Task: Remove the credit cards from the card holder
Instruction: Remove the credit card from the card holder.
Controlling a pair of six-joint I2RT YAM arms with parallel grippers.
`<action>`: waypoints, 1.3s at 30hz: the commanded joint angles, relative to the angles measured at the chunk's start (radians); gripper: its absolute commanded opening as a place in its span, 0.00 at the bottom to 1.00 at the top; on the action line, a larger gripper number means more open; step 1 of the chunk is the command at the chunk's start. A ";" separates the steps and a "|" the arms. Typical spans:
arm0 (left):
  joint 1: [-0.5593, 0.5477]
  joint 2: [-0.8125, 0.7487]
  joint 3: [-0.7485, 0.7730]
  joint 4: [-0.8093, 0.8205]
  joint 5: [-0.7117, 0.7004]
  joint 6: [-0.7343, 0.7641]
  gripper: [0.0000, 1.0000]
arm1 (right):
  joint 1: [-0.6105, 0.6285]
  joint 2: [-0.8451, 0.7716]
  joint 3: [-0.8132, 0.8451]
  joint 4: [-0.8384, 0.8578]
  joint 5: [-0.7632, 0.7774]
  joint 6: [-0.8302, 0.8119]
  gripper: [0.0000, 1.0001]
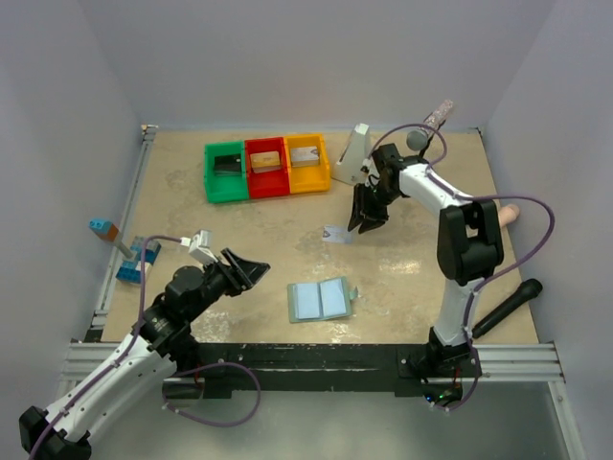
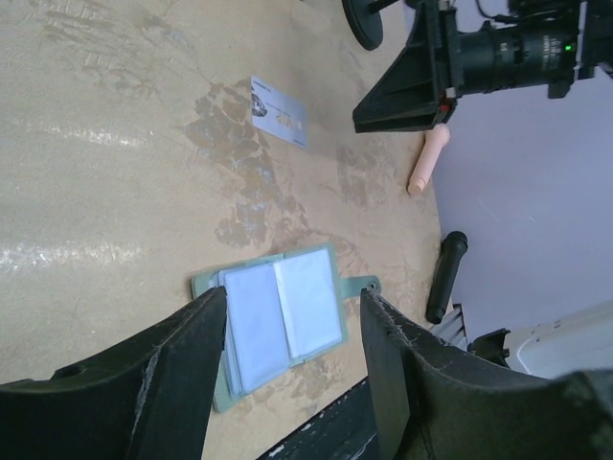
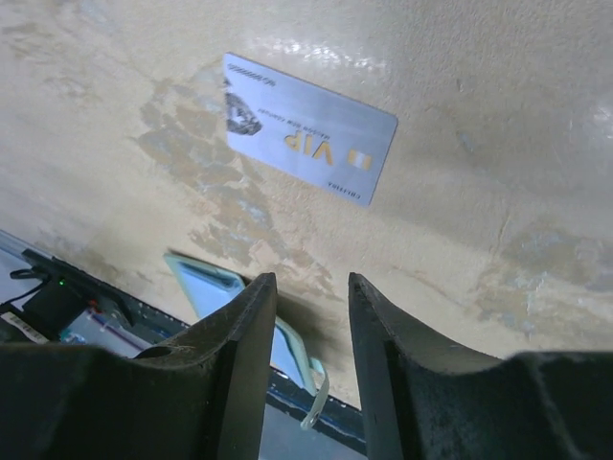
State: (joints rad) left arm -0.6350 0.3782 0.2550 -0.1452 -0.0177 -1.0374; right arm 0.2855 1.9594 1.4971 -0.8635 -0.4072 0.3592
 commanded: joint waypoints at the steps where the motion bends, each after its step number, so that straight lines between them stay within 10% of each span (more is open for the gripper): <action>1: 0.006 -0.002 -0.011 0.013 0.039 -0.007 0.63 | 0.021 -0.163 -0.001 -0.012 0.051 0.023 0.41; 10: 0.006 -0.022 0.006 -0.056 0.022 0.040 0.66 | 0.173 -0.437 -0.070 -0.051 0.226 -0.023 0.43; 21: 0.003 0.105 0.015 -0.156 0.042 0.096 0.70 | 0.449 -0.841 -0.558 0.162 0.404 0.069 0.42; 28: -0.238 0.183 0.030 -0.117 -0.126 0.070 0.66 | 0.526 -0.800 -0.699 0.253 0.450 0.193 0.41; 39: -0.253 0.284 0.033 -0.031 -0.093 0.056 0.66 | 0.531 -0.703 -0.750 0.340 0.487 0.264 0.39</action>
State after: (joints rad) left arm -0.8799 0.6437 0.2569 -0.2504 -0.0956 -0.9855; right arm 0.8127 1.2324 0.7326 -0.5751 0.0422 0.5781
